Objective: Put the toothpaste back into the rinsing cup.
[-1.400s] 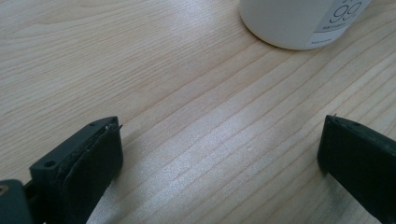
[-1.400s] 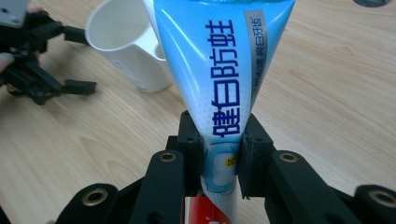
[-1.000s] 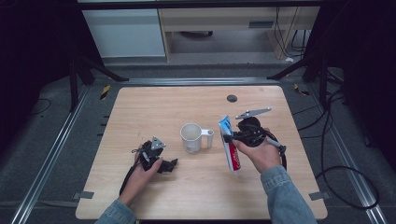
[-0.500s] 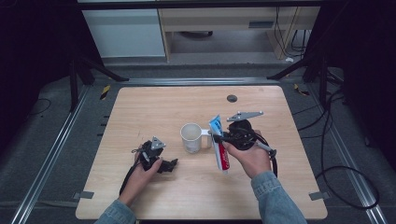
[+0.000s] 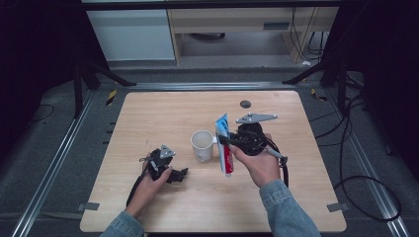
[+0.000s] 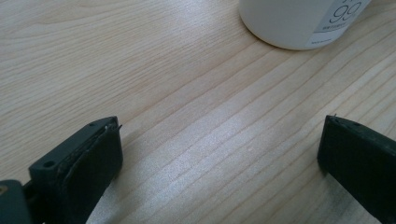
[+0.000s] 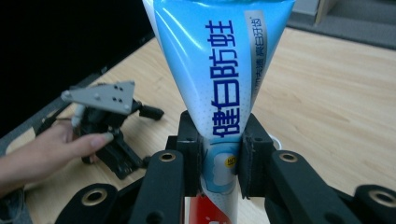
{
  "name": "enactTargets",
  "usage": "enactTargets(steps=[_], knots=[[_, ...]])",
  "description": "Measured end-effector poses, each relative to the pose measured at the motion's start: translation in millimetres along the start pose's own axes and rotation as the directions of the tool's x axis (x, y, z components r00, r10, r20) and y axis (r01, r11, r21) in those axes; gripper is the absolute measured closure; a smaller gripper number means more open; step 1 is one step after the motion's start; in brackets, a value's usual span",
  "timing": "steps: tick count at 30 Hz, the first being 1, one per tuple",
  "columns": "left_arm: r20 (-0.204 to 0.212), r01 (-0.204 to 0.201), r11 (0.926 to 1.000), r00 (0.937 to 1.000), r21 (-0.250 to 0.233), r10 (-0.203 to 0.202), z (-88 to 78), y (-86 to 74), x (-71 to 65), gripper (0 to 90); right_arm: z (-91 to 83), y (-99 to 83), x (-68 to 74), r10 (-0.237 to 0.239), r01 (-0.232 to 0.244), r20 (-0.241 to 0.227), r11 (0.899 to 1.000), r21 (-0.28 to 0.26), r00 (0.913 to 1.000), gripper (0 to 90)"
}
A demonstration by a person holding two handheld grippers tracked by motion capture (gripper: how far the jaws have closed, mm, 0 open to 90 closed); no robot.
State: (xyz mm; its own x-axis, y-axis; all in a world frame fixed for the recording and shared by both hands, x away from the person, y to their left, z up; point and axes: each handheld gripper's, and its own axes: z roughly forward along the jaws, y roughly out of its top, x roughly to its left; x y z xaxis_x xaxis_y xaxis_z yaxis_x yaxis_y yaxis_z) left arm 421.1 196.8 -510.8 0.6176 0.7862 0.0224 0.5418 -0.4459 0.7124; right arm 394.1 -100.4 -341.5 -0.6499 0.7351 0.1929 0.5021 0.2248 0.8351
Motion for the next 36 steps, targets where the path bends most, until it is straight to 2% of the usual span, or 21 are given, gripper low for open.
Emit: enactTargets(steps=[10, 16, 19, 21, 26, 28, 36], knots=[[0.0, -0.001, 1.0, 1.0, 0.001, 0.001, -0.1, 0.0, 0.0, 0.0, 4.3, 12.6, 13.3, 0.001, 0.002, 0.033, 0.996, -0.094, 0.9995, 73.7], [0.0, -0.001, 1.0, 1.0, 0.002, 0.001, -0.2, 0.0, 0.0, 0.0, 5.8, 18.5, 20.1, 0.01, 0.002, 0.082, 0.989, -0.151, 0.9966, 73.7], [0.0, -0.001, 1.0, 1.0, 0.002, 0.001, -0.2, 0.0, 0.0, 0.0, 6.9, 18.9, 23.9, 0.015, 0.0, 0.092, 0.987, -0.163, 0.9956, 73.6], [-0.001, -0.001, 1.0, 1.0, 0.003, 0.001, -0.3, 0.0, 0.0, 0.0, 8.5, 20.0, 30.2, 0.008, 0.013, 0.116, 0.984, -0.177, 0.9933, 73.6], [-0.001, -0.001, 1.0, 1.0, 0.002, 0.001, -0.3, 0.0, 0.0, 0.0, 8.6, 21.9, 35.5, 0.014, 0.011, 0.125, 0.98, -0.201, 0.9921, 73.6], [-0.003, -0.004, 1.0, 1.0, 0.003, 0.004, -0.4, 0.0, 0.1, 0.0, 9.6, 25.0, 39.9, 0.003, 0.028, 0.144, 0.977, -0.211, 0.9896, 73.6], [-0.002, -0.001, 1.0, 1.0, 0.002, 0.001, -0.4, -0.1, -0.2, 0.0, 16.5, 35.5, 46.2, 0.012, 0.026, 0.152, 0.97, -0.242, 0.9884, 73.6]])
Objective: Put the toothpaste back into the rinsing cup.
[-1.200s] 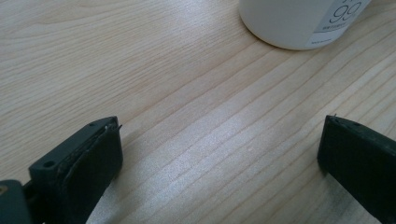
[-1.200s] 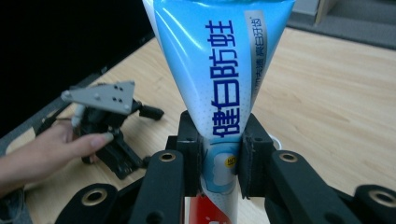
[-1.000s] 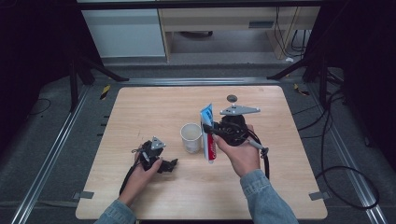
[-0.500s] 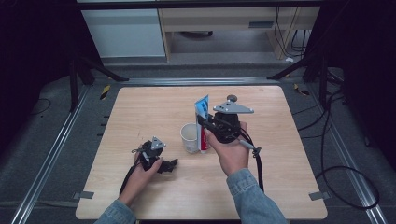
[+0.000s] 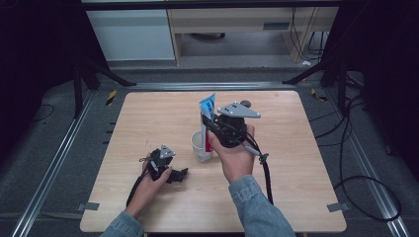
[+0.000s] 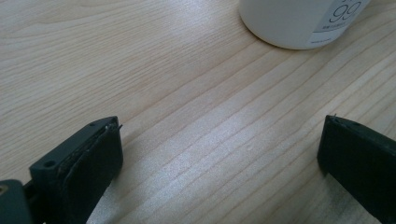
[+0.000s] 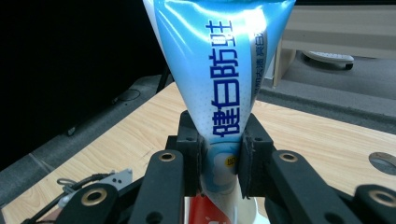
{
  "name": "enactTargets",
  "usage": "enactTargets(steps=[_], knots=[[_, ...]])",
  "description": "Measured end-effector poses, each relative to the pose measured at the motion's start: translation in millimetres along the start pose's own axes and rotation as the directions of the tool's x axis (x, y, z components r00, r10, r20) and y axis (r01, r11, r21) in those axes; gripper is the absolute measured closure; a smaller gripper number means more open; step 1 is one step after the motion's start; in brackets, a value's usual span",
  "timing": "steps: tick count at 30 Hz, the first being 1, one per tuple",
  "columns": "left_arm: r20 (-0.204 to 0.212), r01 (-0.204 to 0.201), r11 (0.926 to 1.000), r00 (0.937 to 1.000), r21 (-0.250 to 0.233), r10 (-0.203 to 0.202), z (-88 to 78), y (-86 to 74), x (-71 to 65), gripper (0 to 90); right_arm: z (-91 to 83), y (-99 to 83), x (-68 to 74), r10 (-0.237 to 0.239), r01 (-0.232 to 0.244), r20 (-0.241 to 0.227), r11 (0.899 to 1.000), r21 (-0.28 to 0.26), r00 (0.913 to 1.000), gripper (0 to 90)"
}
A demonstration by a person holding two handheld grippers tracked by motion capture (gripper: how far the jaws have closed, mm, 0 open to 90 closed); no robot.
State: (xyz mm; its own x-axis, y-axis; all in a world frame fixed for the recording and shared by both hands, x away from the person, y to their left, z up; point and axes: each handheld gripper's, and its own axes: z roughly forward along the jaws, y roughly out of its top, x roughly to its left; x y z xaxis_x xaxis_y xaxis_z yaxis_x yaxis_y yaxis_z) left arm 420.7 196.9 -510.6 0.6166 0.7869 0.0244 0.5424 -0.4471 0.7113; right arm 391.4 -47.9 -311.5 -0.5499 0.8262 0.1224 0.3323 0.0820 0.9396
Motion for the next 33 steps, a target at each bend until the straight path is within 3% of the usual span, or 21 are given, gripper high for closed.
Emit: enactTargets(steps=[15, 20, 33], knots=[[-0.001, 0.0, 1.0, 1.0, -0.001, 0.0, 0.0, 0.0, 0.0, 0.0, 14.1, 0.8, -3.9, 0.027, -0.025, 0.035, 0.999, -0.049, 0.999, 73.7], [-0.001, 0.0, 1.0, 1.0, -0.001, 0.0, 0.0, 0.0, 0.0, 0.0, 17.9, -0.5, -1.0, 0.001, 0.002, 0.051, 0.997, -0.076, 0.9987, 73.6], [0.002, 0.002, 1.0, 1.0, 0.0, -0.002, 0.0, 0.0, -0.2, 0.0, 31.0, -6.6, 1.2, -0.006, 0.015, 0.081, 0.994, -0.106, 0.9967, 73.6]])
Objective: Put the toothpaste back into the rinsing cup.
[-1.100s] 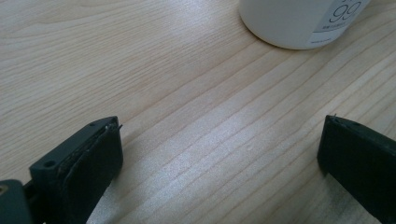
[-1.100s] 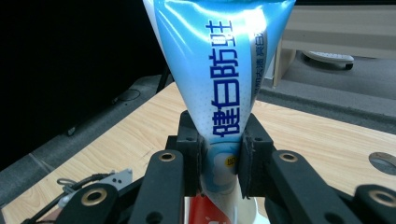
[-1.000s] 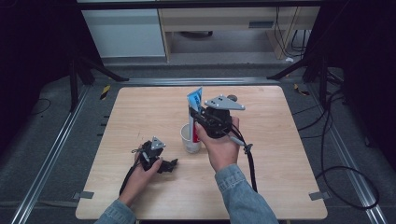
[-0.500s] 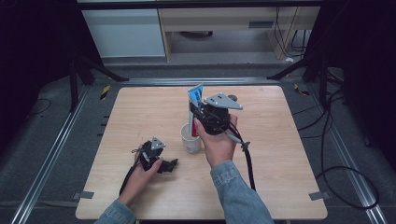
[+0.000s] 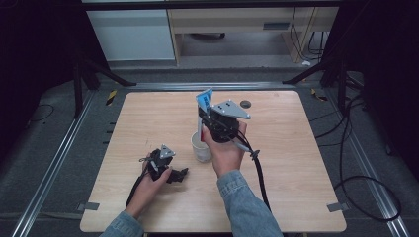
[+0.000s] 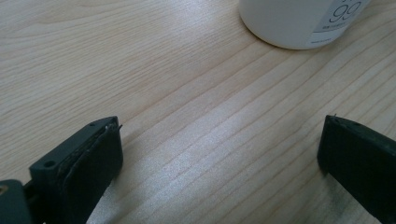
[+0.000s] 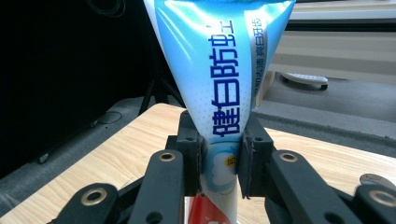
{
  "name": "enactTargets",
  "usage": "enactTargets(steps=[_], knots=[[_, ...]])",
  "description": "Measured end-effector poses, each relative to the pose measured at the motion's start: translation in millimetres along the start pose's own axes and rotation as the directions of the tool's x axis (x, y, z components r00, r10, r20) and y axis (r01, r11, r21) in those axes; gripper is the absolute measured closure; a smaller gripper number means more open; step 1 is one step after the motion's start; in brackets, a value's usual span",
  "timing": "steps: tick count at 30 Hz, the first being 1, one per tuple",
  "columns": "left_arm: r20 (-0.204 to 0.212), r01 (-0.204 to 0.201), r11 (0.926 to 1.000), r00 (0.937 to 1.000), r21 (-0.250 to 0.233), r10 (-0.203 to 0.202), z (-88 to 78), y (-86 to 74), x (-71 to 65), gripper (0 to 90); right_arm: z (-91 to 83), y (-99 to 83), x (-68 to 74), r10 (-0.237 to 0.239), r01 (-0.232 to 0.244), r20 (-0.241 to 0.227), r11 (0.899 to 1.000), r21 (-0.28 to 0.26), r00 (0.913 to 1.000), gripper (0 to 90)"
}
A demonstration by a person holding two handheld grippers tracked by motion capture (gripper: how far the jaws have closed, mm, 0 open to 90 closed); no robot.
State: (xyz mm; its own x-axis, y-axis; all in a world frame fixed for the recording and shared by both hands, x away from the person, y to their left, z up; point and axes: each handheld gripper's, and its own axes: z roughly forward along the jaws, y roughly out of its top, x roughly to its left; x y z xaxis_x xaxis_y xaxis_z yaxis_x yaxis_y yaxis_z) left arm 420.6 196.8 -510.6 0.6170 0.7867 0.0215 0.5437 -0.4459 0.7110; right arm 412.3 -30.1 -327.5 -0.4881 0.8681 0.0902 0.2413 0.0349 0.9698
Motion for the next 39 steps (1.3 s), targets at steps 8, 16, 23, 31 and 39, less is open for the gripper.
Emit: enactTargets(steps=[8, 16, 23, 31, 39], knots=[[0.0, 0.0, 1.0, 1.0, 0.0, 0.0, 0.0, 0.0, 0.0, 0.0, 8.0, -11.8, -3.8, 0.01, -0.01, 0.016, 1.0, -0.004, 0.9998, 73.6], [-0.001, 0.0, 1.0, 1.0, -0.002, 0.0, 0.1, -0.1, -0.1, 0.0, 15.0, -24.9, -2.5, 0.013, -0.012, 0.029, 1.0, -0.013, 0.9995, 73.6], [-0.001, 0.0, 1.0, 1.0, -0.002, 0.0, 0.1, -0.1, -0.1, 0.0, 19.1, -33.7, -2.8, 0.01, -0.009, 0.046, 1.0, -0.013, 0.9989, 73.6], [-0.001, 0.0, 1.0, 1.0, -0.002, 0.0, 0.1, -0.1, 0.0, 0.0, 24.4, -44.6, -0.3, -0.005, 0.005, 0.063, 1.0, -0.006, 0.998, 73.5], [-0.001, 0.0, 1.0, 1.0, -0.002, 0.0, 0.1, -0.1, -0.1, 0.0, 29.0, -56.1, 5.2, -0.015, 0.016, 0.086, 1.0, -0.011, 0.9962, 73.4]])
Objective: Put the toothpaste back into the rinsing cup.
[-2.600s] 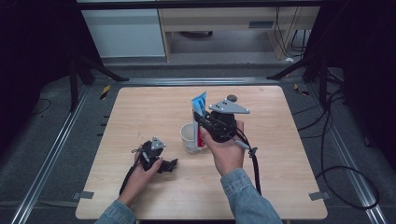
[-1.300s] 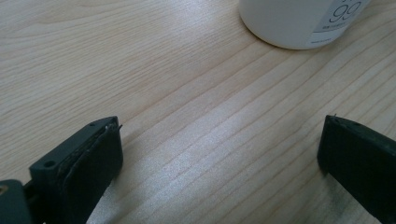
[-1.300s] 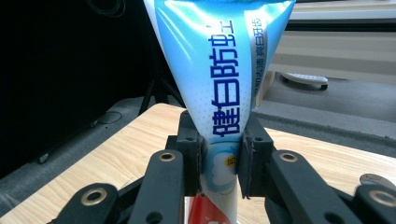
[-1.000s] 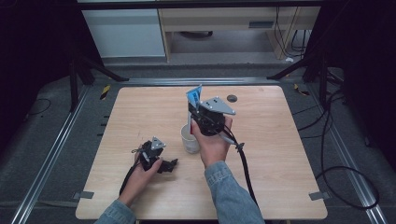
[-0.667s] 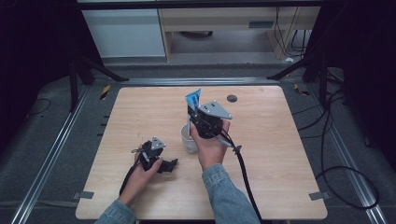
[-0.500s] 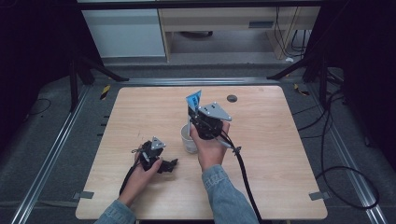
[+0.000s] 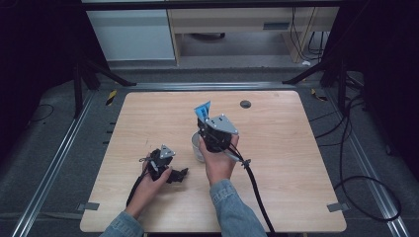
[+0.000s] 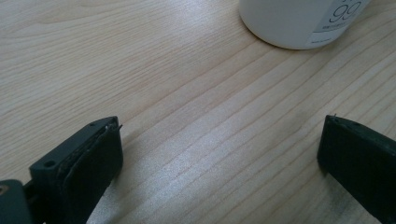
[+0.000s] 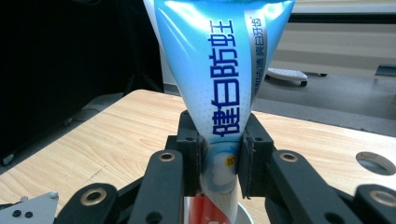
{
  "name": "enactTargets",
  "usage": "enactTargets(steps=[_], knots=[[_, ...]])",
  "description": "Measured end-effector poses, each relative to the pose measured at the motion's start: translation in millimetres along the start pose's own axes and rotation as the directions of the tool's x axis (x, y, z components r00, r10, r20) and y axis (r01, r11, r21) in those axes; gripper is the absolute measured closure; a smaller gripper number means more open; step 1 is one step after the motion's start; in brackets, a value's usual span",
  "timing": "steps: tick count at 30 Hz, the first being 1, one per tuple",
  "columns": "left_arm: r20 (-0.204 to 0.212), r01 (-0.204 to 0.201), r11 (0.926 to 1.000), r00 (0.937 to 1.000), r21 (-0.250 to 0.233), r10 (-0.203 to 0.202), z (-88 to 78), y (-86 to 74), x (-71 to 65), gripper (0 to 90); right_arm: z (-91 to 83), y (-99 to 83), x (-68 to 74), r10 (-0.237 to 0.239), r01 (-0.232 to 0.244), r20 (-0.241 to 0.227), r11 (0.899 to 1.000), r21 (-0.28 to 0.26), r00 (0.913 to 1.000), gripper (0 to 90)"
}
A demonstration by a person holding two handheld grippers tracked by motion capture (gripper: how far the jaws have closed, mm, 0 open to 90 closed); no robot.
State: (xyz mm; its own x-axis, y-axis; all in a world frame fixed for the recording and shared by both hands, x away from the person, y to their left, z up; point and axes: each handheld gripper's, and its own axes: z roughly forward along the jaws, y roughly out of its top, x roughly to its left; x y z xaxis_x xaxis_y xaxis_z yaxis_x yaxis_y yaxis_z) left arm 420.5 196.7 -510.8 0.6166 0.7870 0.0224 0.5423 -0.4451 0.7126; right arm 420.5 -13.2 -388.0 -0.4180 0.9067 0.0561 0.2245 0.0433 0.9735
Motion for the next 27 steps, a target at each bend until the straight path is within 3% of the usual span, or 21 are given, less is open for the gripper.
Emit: enactTargets(steps=[7, 16, 27], knots=[[0.0, 0.0, 1.0, 1.0, 0.0, 0.0, 0.0, 0.0, 0.0, 0.0, 0.9, -9.3, 3.9, 0.01, -0.01, 0.013, 1.0, -0.008, 0.9999, 73.3], [0.001, -0.001, 1.0, 1.0, 0.002, 0.001, -0.1, 0.0, 0.1, 0.0, 2.7, -16.8, 9.0, -0.022, 0.023, 0.047, 0.999, -0.032, 0.9987, 73.3], [0.001, -0.002, 1.0, 1.0, 0.002, 0.002, -0.1, 0.0, 0.1, 0.0, 7.3, -27.6, 14.7, -0.025, 0.028, 0.066, 0.999, -0.041, 0.9975, 73.4]])
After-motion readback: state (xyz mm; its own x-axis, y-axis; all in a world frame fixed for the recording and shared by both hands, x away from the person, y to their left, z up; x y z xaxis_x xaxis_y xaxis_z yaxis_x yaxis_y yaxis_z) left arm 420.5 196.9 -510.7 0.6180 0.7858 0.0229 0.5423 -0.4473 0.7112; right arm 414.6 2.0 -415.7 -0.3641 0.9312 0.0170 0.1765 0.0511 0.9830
